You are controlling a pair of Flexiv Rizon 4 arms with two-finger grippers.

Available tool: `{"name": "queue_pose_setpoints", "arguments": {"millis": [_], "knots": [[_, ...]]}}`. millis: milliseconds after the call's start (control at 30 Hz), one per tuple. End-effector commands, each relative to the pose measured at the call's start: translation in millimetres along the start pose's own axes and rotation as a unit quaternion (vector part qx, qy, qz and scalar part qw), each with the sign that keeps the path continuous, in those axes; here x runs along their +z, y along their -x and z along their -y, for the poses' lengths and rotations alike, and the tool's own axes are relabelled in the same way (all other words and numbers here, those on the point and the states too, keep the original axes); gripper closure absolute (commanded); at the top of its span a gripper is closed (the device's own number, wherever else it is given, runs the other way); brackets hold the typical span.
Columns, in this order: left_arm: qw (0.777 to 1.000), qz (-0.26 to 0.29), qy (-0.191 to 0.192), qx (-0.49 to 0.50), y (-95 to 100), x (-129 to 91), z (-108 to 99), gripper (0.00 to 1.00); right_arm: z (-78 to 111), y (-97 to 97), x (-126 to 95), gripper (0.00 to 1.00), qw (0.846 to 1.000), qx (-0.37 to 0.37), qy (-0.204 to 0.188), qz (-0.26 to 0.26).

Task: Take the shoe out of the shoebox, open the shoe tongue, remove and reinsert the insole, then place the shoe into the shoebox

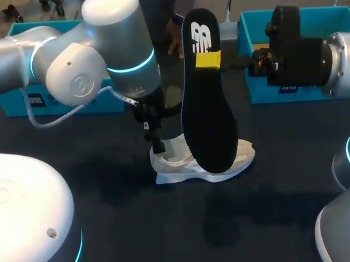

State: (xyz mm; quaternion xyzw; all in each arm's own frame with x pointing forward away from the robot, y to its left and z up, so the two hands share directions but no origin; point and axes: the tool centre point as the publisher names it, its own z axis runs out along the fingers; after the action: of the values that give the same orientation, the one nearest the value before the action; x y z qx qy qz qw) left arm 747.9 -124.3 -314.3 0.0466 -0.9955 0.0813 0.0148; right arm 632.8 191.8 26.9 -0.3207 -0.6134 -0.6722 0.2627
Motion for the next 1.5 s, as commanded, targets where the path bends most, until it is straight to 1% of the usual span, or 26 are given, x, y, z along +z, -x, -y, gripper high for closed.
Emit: {"name": "queue_pose_setpoints", "arguments": {"millis": [33, 300, 333, 400, 533, 633, 733, 900, 967, 1033, 1067, 1133, 1500], "knots": [[1.0, 0.001, 0.0, 0.0, -0.4, -1, -1, 0.0, -0.5, 0.6, 4, 1.0, 1.0, 0.0, 0.001, 0.0], [1.0, 0.001, 0.0, 0.0, -0.4, -1, -1, 0.0, -0.5, 0.6, 4, 1.0, 1.0, 0.0, 0.001, 0.0], [1.0, 0.003, -0.003, 0.003, -1.1, -3, 0, 0.0, -0.5, 0.6, 4, 1.0, 1.0, 0.0, 0.001, 0.0], [1.0, 0.011, 0.004, 0.003, -0.3, -5, 5, 0.0, -0.5, 0.6, 4, 1.0, 1.0, 0.0, 0.001, 0.0], [1.0, 0.013, -0.015, -0.006, 7.4, -7, 13, 0.0, -0.5, 0.6, 4, 1.0, 1.0, 0.0, 0.001, 0.0], [1.0, 0.012, -0.025, -0.006, 14.4, -7, 19, 0.0, -0.5, 0.6, 4, 1.0, 1.0, 0.0, 0.001, 0.0], [0.999, 0.022, -0.031, -0.001, 19.2, -7, 25, 0.0, -0.5, 0.6, 4, 1.0, 1.0, 0.0, 0.001, 0.0], [0.999, 0.034, -0.037, 0.016, 27.0, 1, 32, 0.0, -0.5, 0.6, 4, 1.0, 1.0, 0.0, 0.001, 0.0], [0.998, 0.042, -0.038, 0.019, 31.2, 11, 35, 0.0, -0.5, 0.6, 4, 1.0, 1.0, 0.0, 0.001, 0.0], [0.999, 0.037, -0.034, 0.018, 35.6, 21, 36, 0.0, -0.5, 0.6, 4, 1.0, 1.0, 0.0, 0.001, 0.0], [0.998, 0.043, -0.041, 0.021, 36.6, 25, 36, 0.0, -0.5, 0.6, 4, 1.0, 1.0, 0.0, 0.001, 0.0], [0.998, 0.038, -0.037, 0.017, 37.5, 33, 37, 0.0, -0.5, 0.6, 4, 1.0, 1.0, 0.0, 0.001, 0.0], [0.998, 0.038, -0.037, 0.017, 37.5, 33, 37, 0.0, -0.5, 0.6, 4, 1.0, 1.0, 0.0, 0.001, 0.0]]}}
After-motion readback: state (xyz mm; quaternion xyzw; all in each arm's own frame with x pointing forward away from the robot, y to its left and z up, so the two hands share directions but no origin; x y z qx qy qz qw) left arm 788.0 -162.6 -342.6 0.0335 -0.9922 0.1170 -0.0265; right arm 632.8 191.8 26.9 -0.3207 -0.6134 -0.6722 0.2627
